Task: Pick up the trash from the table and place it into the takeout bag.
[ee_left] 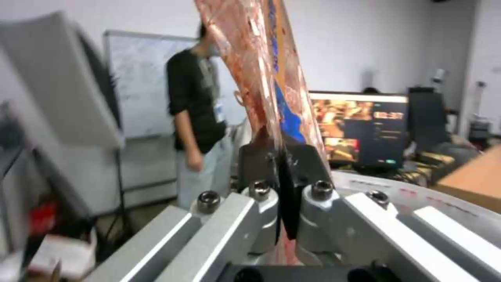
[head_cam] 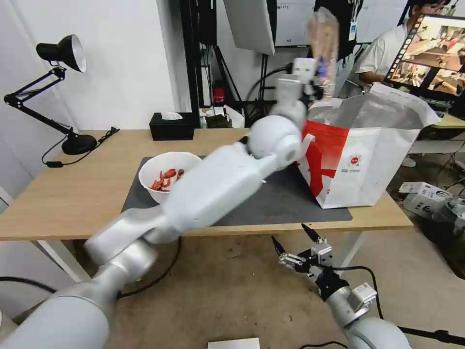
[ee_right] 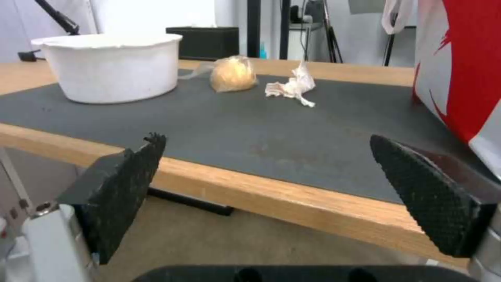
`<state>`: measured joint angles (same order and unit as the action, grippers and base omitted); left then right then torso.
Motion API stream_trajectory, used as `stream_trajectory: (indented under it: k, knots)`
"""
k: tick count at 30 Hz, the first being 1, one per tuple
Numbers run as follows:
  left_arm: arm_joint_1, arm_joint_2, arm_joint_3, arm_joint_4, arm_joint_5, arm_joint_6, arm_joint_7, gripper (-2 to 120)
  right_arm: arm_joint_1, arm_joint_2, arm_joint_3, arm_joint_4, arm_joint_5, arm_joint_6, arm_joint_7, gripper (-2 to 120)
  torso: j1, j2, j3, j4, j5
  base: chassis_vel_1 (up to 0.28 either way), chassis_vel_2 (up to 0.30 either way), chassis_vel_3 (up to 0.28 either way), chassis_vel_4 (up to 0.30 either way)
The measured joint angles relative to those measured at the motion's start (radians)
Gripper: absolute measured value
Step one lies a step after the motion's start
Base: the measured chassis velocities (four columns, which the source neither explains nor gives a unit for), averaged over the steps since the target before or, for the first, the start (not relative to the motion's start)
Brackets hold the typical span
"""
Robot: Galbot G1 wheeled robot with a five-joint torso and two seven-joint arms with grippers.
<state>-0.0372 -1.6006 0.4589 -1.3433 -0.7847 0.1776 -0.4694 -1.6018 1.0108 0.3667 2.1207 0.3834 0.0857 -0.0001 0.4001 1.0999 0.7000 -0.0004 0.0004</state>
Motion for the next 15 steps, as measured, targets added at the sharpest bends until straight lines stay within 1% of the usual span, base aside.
stream_trajectory:
  k: [1,2,5,6,7,8,9,10,11,12,15]
  knots:
    - [-0.012,-0.003,0.023,0.022,0.022,-0.009,0.044,0,0.000,0.005,0.001,0.000,0.000,0.002,-0.003,100,0.000,0.000,0.000,0.0003,-0.0001,0.000,0.000,0.000,0.000]
    - [-0.015,-0.003,0.046,0.036,0.040,-0.010,0.066,0,-0.001,0.009,0.001,0.000,0.000,0.003,-0.004,100,0.000,0.000,0.000,0.0006,-0.0002,0.000,0.000,0.000,0.000]
    - [-0.015,-0.001,0.061,0.045,0.056,-0.002,0.082,0,-0.001,0.016,-0.001,0.000,0.000,0.003,-0.005,100,0.000,0.000,0.000,0.0006,-0.0003,0.000,0.000,0.000,0.000]
    - [-0.013,0.005,0.081,0.051,0.086,0.030,0.105,0,0.000,0.023,-0.003,0.001,0.000,0.004,-0.005,100,0.000,0.000,0.000,0.0005,-0.0003,0.000,0.000,0.000,0.000]
    - [-0.010,0.009,0.101,0.058,0.116,0.072,0.137,9,0.001,0.032,-0.006,0.006,0.001,0.004,-0.006,100,0.000,0.000,0.000,0.0006,-0.0002,0.000,0.000,0.000,0.000]
    - [-0.010,0.009,0.101,0.058,0.116,0.072,0.137,9,0.001,0.032,-0.006,0.006,0.001,0.004,-0.006,100,0.000,0.000,0.000,0.0006,-0.0002,0.000,0.000,0.000,0.000]
    - [-0.014,0.004,0.108,0.065,0.122,0.083,0.142,23,0.002,0.034,-0.001,0.009,0.003,0.004,-0.006,100,0.000,0.000,0.000,0.0006,-0.0004,0.000,0.000,0.000,0.000]
    - [-0.015,0.006,0.108,0.061,0.120,0.085,0.131,34,0.004,0.038,0.005,0.009,0.006,0.003,-0.006,100,0.000,0.000,0.000,0.0003,-0.0004,0.000,0.000,0.000,0.000]
    - [-0.015,0.008,0.103,0.057,0.113,0.085,0.117,39,0.007,0.041,0.005,0.008,0.007,0.002,-0.006,100,0.000,0.000,0.000,0.0003,-0.0004,0.000,0.000,0.000,0.000]
    - [-0.015,0.008,0.103,0.057,0.113,0.085,0.117,39,0.007,0.041,0.005,0.008,0.007,0.002,-0.006,100,0.000,0.000,0.000,0.0003,-0.0004,0.000,0.000,0.000,0.000]
    - [-0.007,0.026,0.063,0.023,0.063,0.085,0.061,54,0.017,0.047,-0.004,0.003,0.007,-0.002,-0.003,100,0.000,0.000,0.000,0.0002,-0.0004,0.000,0.000,0.000,0.000]
